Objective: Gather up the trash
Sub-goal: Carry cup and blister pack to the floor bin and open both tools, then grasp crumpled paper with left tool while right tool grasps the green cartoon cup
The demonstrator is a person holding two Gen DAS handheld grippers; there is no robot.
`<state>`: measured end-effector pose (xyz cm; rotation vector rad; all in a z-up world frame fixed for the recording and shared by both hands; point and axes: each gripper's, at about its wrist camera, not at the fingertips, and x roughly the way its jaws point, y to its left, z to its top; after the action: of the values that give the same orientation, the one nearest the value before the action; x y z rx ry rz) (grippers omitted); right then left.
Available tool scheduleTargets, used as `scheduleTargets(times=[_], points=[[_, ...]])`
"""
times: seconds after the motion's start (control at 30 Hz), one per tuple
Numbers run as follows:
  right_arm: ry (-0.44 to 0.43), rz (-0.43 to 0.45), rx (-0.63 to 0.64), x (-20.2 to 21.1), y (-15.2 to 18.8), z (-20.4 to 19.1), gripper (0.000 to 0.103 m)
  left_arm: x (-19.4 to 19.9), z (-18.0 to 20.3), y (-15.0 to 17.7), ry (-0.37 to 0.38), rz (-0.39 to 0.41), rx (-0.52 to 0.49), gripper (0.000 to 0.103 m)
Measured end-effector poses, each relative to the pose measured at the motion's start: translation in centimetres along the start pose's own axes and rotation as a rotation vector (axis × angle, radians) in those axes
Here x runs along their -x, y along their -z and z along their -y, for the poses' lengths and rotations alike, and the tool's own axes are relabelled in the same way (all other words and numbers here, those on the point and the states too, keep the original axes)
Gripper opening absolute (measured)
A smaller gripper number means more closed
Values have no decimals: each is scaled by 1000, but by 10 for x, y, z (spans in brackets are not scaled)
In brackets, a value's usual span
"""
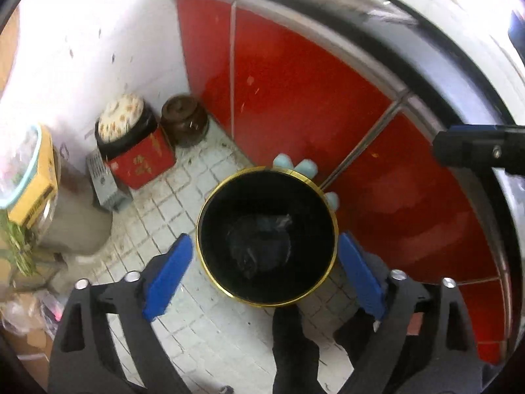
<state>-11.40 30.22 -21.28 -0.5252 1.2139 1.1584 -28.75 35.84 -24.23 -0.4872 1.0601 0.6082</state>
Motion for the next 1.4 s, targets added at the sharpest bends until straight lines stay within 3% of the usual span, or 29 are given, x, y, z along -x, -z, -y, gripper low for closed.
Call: scheduleTargets(times=[0.13, 0.27, 0.47, 0.63, 0.73, 0.97, 1.17, 1.4], points=[[49, 132, -69, 86, 14, 34, 88, 46, 44, -23, -2, 57, -109, 96], [160, 256, -167, 176, 45, 80, 91, 87, 117, -57, 83, 96, -212, 96], [377, 423, -495, 305, 141, 181, 93, 123, 258, -87, 238, 180, -484, 96], [523, 497, -720, 372, 231, 236, 93, 140, 372, -88, 319, 180, -694, 96], [567, 528, -805, 398, 274, 255, 93, 147, 431, -76, 366, 163, -781, 96], [592, 549, -862, 416, 323, 282, 93, 147, 494, -42, 378, 139, -901, 96], [561, 531, -830, 412, 323, 305, 93, 131, 524, -48, 362, 121, -915, 96], [503, 478, -656, 392, 290, 354, 93, 92, 564, -57, 334, 96, -904, 96]])
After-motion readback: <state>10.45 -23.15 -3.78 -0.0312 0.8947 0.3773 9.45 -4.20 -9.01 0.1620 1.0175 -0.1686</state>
